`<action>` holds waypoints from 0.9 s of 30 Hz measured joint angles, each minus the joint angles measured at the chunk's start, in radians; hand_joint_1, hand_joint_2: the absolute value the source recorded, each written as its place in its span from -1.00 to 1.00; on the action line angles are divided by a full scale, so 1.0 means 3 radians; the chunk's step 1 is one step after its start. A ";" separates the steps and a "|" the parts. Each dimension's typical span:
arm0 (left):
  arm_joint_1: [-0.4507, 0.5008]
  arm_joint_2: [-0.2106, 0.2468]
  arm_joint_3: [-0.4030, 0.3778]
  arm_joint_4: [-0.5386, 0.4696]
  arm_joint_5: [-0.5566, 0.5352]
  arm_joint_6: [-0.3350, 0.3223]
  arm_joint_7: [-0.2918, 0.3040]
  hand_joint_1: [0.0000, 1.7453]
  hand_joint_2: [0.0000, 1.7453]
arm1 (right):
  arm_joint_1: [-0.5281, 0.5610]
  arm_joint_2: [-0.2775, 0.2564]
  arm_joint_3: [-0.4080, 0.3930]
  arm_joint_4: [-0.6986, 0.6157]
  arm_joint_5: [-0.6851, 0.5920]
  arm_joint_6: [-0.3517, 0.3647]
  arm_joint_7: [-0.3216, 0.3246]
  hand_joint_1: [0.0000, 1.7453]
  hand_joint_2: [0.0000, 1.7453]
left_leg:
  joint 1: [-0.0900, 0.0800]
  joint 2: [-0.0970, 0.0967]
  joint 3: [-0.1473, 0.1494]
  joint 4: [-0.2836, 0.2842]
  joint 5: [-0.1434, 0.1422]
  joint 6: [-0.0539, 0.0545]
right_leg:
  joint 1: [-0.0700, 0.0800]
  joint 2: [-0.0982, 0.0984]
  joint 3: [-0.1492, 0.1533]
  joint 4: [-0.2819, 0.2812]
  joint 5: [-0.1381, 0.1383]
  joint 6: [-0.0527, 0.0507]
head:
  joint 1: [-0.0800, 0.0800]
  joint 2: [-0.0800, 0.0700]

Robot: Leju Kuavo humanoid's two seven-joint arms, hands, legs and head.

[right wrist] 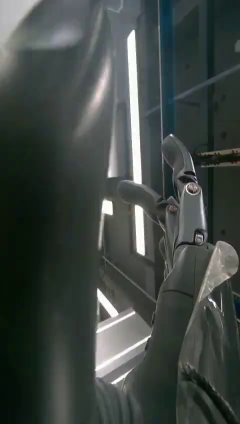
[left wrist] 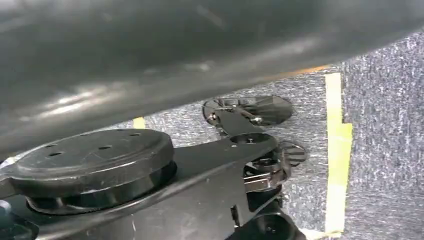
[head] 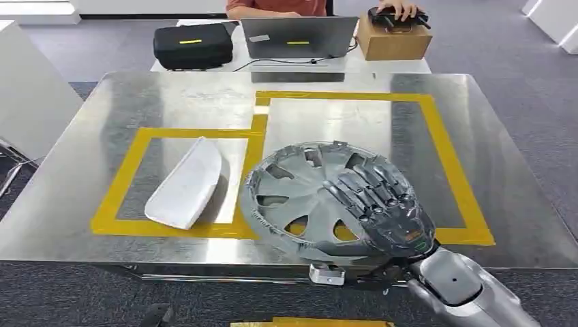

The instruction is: Take the parts from the cabinet and place them on the table.

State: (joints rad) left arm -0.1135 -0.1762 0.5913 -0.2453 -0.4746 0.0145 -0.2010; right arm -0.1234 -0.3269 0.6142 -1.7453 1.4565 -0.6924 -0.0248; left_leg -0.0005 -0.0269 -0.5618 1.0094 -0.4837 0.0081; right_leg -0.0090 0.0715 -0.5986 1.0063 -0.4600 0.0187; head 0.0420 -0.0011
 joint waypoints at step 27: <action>-0.0010 0.0010 0.0000 0.0001 -0.0024 -0.0121 0.0057 -1.00 -1.00 | 0.0440 0.1130 -0.1109 -0.1508 -0.0735 -0.0010 -0.2232 -1.00 -1.00 | -0.0018 -0.0001 -0.0006 0.0027 0.0000 0.0046 | -0.0015 0.0007 0.0004 -0.0016 0.0023 0.0039 | -0.0001 0.0000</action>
State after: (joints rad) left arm -0.1166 -0.1732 0.5913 -0.2449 -0.4818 -0.0217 -0.1839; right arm 0.0085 0.0122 0.2815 -2.1977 1.2360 -0.6954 -0.6943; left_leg -0.0060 -0.0273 -0.5636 1.0175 -0.4837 0.0218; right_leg -0.0134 0.0735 -0.5975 1.0015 -0.4532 0.0303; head 0.0416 -0.0011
